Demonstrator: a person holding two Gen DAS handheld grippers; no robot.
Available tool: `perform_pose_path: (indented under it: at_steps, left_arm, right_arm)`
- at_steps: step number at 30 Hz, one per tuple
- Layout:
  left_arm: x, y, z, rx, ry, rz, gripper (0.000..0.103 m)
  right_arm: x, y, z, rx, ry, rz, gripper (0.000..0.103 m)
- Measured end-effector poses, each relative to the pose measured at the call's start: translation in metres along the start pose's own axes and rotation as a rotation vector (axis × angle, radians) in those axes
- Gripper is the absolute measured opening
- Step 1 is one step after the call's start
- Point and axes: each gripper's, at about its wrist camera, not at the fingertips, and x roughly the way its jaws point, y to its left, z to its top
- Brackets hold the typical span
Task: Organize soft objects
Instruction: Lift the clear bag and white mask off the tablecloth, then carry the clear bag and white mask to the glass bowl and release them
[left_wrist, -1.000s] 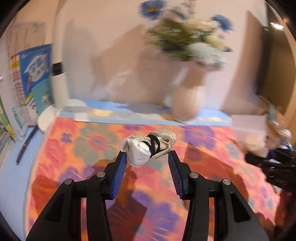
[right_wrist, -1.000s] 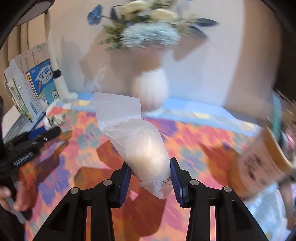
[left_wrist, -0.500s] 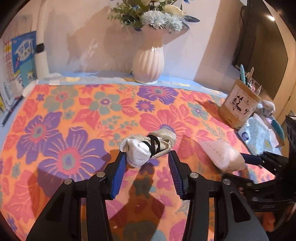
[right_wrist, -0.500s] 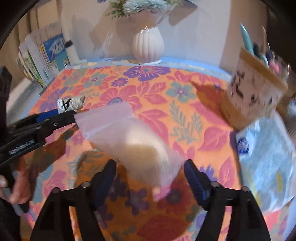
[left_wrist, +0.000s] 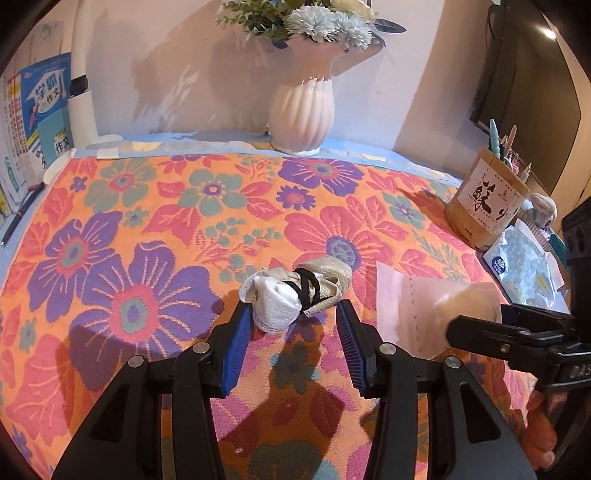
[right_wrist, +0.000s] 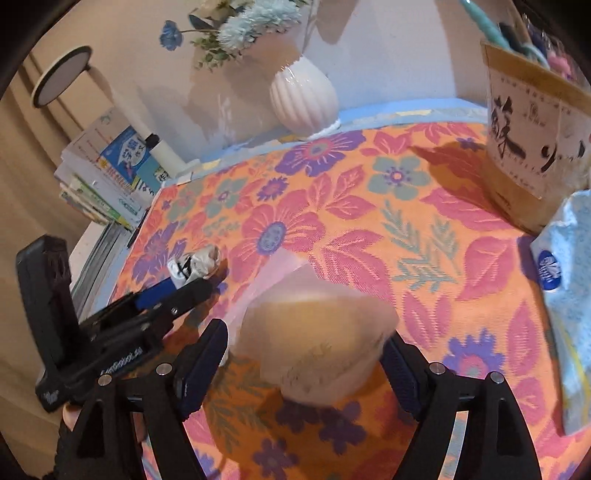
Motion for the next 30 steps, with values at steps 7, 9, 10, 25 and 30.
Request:
perform_pose_path:
  at_steps: [7, 9, 10, 25, 30]
  left_arm:
    - [0.000, 0.000, 0.000, 0.006, 0.001, 0.010, 0.043]
    - [-0.001, -0.002, 0.000, 0.014, -0.003, 0.017, 0.043]
    - [-0.001, -0.004, 0.000, 0.021, -0.003, 0.019, 0.043]
    - [-0.085, -0.179, 0.091, 0.295, -0.262, -0.180, 0.043]
    - [-0.070, -0.263, 0.104, 0.396, -0.240, -0.311, 0.043]
  right_arm:
    - [0.014, 0.000, 0.001, 0.021, -0.018, -0.013, 0.041]
    - [0.012, -0.002, 0.000, 0.018, -0.026, -0.002, 0.041]
    - [0.010, -0.003, -0.001, 0.017, -0.034, -0.004, 0.041]
    - [-0.141, -0.014, 0.025, -0.033, -0.378, -0.217, 0.041]
    - [-0.225, -0.077, 0.040, 0.136, -0.529, -0.297, 0.041]
